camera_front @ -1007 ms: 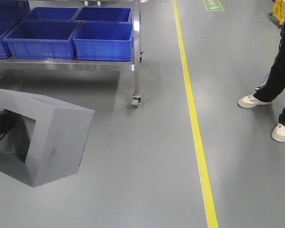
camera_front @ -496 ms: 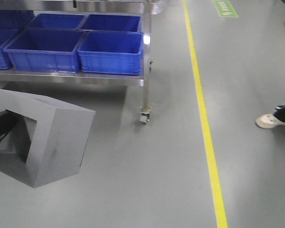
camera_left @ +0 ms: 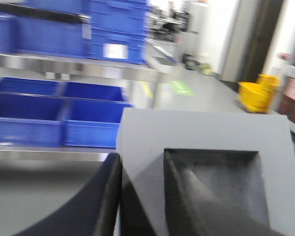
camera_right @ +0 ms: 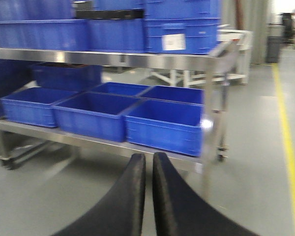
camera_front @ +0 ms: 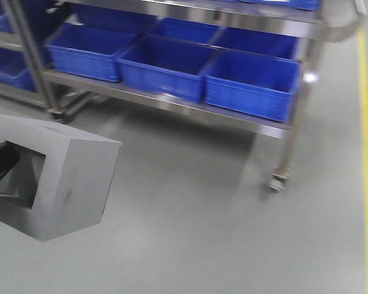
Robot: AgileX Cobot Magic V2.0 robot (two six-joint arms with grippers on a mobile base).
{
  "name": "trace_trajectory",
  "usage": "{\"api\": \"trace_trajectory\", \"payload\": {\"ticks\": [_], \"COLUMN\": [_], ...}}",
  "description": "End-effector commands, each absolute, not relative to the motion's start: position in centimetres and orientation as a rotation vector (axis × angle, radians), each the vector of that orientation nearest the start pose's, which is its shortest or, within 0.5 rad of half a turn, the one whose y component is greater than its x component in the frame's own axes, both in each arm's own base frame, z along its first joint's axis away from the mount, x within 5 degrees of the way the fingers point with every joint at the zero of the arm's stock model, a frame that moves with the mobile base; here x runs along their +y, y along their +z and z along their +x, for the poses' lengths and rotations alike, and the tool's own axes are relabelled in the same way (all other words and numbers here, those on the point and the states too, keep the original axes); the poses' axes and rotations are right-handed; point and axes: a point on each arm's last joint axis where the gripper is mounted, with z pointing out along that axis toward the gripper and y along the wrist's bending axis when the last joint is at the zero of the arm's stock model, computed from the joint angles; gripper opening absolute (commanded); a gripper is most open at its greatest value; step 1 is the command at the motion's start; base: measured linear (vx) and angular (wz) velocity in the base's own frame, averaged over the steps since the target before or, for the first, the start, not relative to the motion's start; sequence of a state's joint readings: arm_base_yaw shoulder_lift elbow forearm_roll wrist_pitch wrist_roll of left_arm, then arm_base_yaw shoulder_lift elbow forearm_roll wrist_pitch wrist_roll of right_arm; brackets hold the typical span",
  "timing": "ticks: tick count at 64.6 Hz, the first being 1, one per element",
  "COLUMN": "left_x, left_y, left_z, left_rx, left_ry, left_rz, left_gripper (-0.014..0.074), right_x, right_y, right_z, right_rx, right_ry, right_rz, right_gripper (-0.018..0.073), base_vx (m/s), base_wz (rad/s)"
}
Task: Sort gray base to blue bin
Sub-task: 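Drive down the shelf aisle carrying the block in the left gripper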
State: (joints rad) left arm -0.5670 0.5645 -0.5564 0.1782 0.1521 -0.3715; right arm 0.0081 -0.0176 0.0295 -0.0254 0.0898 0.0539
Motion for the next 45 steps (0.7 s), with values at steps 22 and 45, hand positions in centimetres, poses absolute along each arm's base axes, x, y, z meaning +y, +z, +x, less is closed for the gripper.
{"api": "trace_trajectory", "payload": {"ticks": [22,45], "left_x": [-6.41,-6.41], "left_y": [36.21,36.21], "left_z": [10.08,10.08], "left_rx": [1.511,1.511], "left_ry": [-0.613,-0.613], "left_rz": [0.277,0.277], "left_gripper": [0.0039,0.0039], "right_x": [0.02,0.02], "right_y": [20.29,20.29], "right_z": [5.56,5.56], "right_rx": [1.504,1.504], "right_ry": [0.015,0.015], "right_rz": [0.009,0.009], "right_gripper": [-0.0004,-0.0004], "base_vx": [0.28,0.32], "base_wz": [0.79,0.65]}}
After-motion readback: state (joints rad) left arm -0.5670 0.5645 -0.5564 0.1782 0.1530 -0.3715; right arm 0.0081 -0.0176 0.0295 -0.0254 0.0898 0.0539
